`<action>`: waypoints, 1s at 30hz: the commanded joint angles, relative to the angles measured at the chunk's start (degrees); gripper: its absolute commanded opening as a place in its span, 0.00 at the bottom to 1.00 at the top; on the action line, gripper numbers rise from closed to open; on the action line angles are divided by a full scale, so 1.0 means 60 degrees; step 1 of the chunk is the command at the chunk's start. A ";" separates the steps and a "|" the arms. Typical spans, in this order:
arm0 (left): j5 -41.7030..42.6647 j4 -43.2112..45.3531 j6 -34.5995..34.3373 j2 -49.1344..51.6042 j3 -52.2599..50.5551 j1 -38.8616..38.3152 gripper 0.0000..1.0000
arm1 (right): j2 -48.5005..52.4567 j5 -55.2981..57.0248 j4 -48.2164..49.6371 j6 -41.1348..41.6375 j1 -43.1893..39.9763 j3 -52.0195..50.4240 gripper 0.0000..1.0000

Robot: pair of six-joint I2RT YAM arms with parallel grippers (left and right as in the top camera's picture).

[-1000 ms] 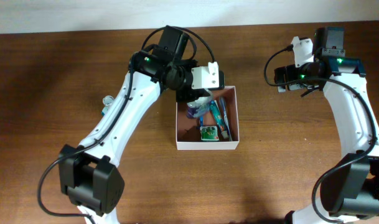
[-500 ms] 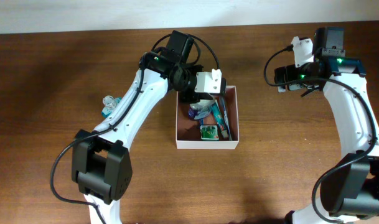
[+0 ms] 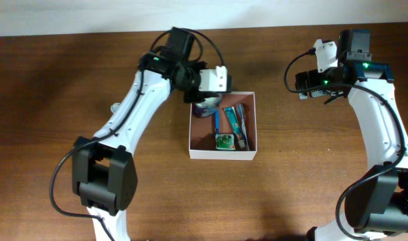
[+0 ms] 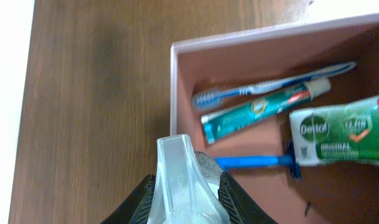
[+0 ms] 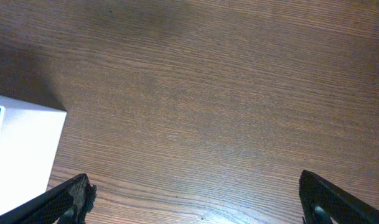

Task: Pack container
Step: 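Open the left gripper and withdraw it from the box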

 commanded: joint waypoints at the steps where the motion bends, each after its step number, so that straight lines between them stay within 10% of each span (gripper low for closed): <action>1: 0.0076 0.0120 0.0095 -0.0022 0.0098 0.0317 0.20 | 0.0073 0.0015 0.0026 0.0113 -0.0044 0.0117 0.98; 6: 0.0153 0.0044 -0.0255 -0.0022 0.0098 0.0353 0.22 | 0.0073 0.0015 0.0026 0.0113 -0.0044 0.0117 0.98; 22: 0.0138 0.0047 -0.0823 -0.0025 0.0098 0.0346 0.77 | 0.0073 0.0015 0.0026 0.0113 -0.0044 0.0117 0.98; 30: -0.0386 0.0273 -0.2073 -0.0149 0.0368 0.0346 0.79 | 0.0073 0.0015 0.0026 0.0113 -0.0044 0.0117 0.99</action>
